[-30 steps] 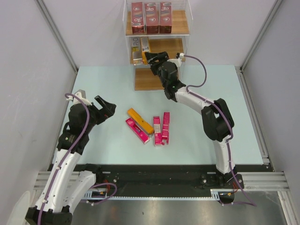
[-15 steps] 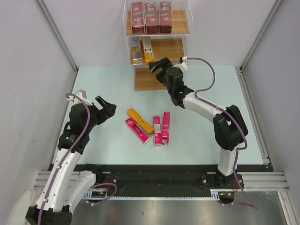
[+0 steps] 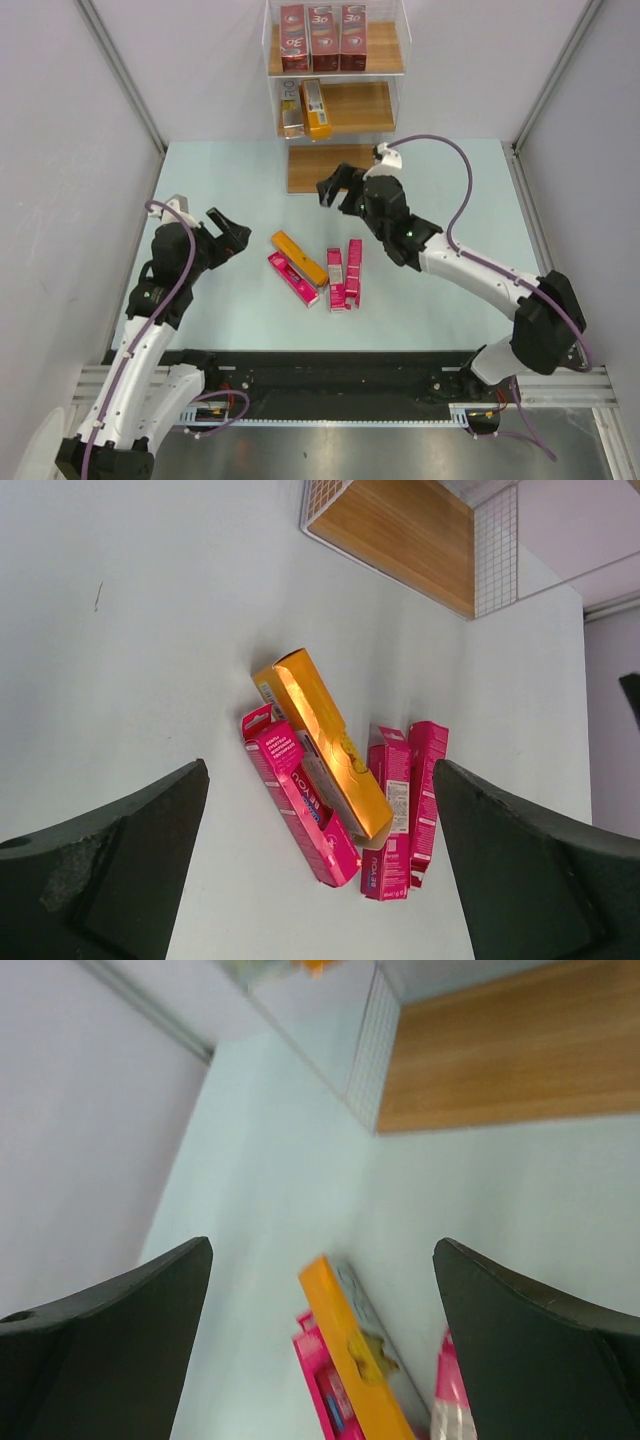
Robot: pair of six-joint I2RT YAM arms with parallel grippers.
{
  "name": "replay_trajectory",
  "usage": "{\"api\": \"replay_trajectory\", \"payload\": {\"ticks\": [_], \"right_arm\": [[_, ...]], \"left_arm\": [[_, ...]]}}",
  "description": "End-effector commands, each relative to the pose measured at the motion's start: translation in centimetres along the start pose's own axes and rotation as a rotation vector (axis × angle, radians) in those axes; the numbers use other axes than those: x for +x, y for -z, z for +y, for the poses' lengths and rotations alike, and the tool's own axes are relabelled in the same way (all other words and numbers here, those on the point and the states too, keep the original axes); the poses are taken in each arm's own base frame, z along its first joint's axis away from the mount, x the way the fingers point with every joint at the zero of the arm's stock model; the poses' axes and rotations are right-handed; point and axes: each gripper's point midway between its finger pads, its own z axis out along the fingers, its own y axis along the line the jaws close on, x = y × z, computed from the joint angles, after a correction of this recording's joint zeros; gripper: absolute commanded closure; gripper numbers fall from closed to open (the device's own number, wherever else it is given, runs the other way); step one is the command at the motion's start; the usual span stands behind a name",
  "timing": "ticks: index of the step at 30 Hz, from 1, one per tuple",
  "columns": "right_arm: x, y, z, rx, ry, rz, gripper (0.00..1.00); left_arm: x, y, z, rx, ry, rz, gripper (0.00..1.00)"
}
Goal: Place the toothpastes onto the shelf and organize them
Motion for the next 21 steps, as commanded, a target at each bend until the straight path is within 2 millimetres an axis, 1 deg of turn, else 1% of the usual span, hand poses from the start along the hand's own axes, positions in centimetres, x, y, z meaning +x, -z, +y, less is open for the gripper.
{"api": "replay_trajectory", "payload": {"ticks": [1, 2, 3, 4, 5, 6, 8, 9, 11, 12, 14, 15, 16, 17, 18, 19, 20, 21], "right_arm": [[4.5, 3.8, -1.3, -0.028, 0.23, 0.162, 0.02], [5.4, 4.9, -1.5, -0.038, 0.248, 0.189, 0.02], [5.9, 5.4, -1.7, -0.052, 0.279, 0.204, 0.02], [6.9, 6.1, -2.3, -0.046, 0.301, 0.248, 0.03], [7.2, 6.9, -2.0, -0.06, 0.32, 0.256, 0.02], [8.1, 7.5, -2.5, -0.061, 0.346, 0.286, 0.03], [8.8, 8.1, -2.6, -0.072, 0.395, 0.312, 0.03], [9.7, 8.6, -2.4, -0.084, 0.418, 0.338, 0.03], [10.6, 8.9, -2.4, -0.091, 0.453, 0.361, 0.02], [11.5, 8.9, -2.3, -0.1, 0.469, 0.379, 0.02], [12.4, 8.8, -2.1, -0.123, 0.49, 0.402, 0.02], [12.9, 8.5, -1.6, -0.147, 0.496, 0.403, 0.02], [13.9, 8.2, -1.6, -0.162, 0.501, 0.43, 0.02], [14.5, 8.0, -1.7, -0.164, 0.505, 0.439, 0.02], [14.8, 7.6, -1.4, -0.185, 0.507, 0.434, 0.02], [16.0, 7.1, -1.6, -0.192, 0.518, 0.463, 0.03], [16.7, 6.9, -1.8, -0.196, 0.529, 0.481, 0.04], [16.9, 6.3, -1.1, -0.223, 0.529, 0.468, 0.04]], "left_arm": [[0.1, -0.3, -1.0, 0.06, -0.025, 0.002, 0.0], [0.1, -0.4, -1.0, 0.061, -0.027, 0.004, 0.0], [0.0, -0.5, -0.9, 0.058, -0.026, 0.003, 0.0], [0.1, -0.5, -1.0, 0.063, -0.026, 0.006, 0.0], [0.3, -0.7, -1.0, 0.061, -0.026, 0.014, 0.0], [0.3, -0.8, -1.0, 0.064, -0.028, 0.015, 0.0], [0.4, -1.0, -1.0, 0.064, -0.026, 0.018, 0.0], [0.5, -1.1, -1.0, 0.062, -0.027, 0.025, 0.0], [0.6, -1.3, -1.0, 0.068, -0.025, 0.028, 0.0], [0.7, -1.4, -1.0, 0.066, -0.023, 0.032, 0.0], [0.7, -1.4, -1.1, 0.07, -0.025, 0.037, 0.0], [0.7, -1.5, -1.1, 0.07, -0.025, 0.037, 0.0], [0.7, -1.4, -1.1, 0.069, -0.024, 0.038, 0.0], [0.8, -1.4, -1.1, 0.068, -0.026, 0.039, 0.0], [0.8, -1.4, -1.0, 0.066, -0.028, 0.04, 0.0], [0.8, -1.3, -0.9, 0.063, -0.032, 0.039, 0.0], [0.8, -1.2, -0.9, 0.061, -0.033, 0.039, 0.0], [0.8, -1.2, -0.8, 0.058, -0.033, 0.039, 0.0]]}}
